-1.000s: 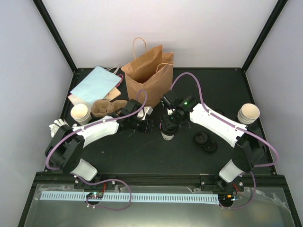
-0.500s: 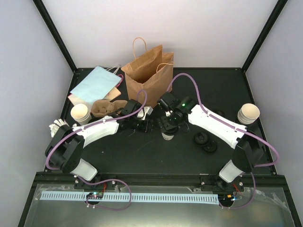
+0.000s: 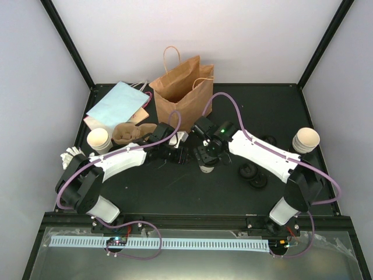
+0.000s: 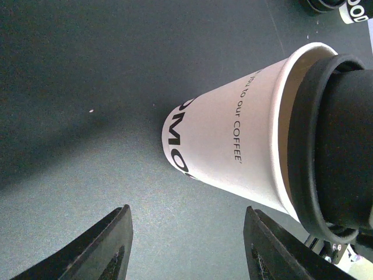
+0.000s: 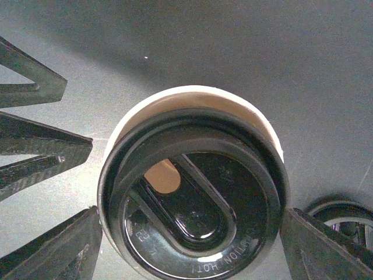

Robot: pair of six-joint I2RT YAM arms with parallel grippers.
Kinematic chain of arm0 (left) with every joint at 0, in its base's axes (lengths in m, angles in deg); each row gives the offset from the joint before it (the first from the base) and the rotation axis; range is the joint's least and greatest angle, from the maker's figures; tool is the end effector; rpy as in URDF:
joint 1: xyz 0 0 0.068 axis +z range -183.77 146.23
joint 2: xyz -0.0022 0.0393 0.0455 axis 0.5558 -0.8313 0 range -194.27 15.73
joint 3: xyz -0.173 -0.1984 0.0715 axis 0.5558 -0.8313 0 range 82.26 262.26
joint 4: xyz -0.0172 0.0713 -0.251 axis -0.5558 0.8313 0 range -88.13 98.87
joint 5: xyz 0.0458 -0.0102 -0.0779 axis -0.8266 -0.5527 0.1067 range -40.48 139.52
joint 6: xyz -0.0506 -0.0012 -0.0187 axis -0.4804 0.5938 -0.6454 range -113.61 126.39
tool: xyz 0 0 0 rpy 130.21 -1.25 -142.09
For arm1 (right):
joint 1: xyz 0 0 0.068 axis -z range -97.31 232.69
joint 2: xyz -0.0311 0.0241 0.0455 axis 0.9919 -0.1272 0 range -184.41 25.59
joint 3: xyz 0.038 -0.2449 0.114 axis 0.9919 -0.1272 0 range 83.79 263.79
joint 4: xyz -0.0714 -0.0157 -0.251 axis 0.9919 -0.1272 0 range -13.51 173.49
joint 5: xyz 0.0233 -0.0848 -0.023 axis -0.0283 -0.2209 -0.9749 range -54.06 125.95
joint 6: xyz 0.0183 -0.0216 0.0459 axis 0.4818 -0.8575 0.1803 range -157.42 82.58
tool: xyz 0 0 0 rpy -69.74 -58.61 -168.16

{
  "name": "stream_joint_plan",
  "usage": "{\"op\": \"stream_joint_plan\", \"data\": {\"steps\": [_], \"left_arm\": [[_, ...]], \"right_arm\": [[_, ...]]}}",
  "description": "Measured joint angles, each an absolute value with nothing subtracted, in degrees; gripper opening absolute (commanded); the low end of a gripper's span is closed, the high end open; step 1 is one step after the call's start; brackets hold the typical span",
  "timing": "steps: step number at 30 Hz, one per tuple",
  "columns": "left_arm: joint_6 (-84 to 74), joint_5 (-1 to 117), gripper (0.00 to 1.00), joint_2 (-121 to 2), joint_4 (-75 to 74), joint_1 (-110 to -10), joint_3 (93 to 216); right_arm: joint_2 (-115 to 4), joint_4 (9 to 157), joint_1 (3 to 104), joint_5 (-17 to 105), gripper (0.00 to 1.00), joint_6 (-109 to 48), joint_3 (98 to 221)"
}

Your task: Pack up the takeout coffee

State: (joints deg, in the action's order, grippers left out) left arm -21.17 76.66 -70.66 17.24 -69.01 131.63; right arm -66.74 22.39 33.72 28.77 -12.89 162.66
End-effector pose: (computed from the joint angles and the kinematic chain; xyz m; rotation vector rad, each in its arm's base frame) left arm 0.2353 -0.1862 0.1935 0.3934 2.6207 -1.0126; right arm 0.2081 0.2324 0.2732 -0.5795 2.7907 0.0881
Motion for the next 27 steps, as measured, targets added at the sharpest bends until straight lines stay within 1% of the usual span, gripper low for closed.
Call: {"op": "stream_joint_plan", "data": {"steps": [7, 12, 18, 27], "left_arm": [[-21.14, 76.66, 0.54, -70.66, 17.24, -69.01, 131.63], [-21.12, 76.66, 0.54, -70.66, 17.26, -69.01, 131.63], [-21.1, 76.66, 0.54, -70.66, 17.26, -69.01, 131.63], [-21.1, 76.64, 0.54, -70.66, 17.26, -69.01, 131.63]], "right_arm": [[-67.42, 22.39, 33.48, 28.5, 0.81, -12.89, 162.64], [-67.44, 22.39, 33.48, 28.5, 0.81, -12.89, 162.64], [-67.55, 22.39, 33.48, 28.44, 0.83, -12.89, 162.64], [-68.32, 22.39, 33.48, 28.22, 0.8, -12.89, 162.64]]}}
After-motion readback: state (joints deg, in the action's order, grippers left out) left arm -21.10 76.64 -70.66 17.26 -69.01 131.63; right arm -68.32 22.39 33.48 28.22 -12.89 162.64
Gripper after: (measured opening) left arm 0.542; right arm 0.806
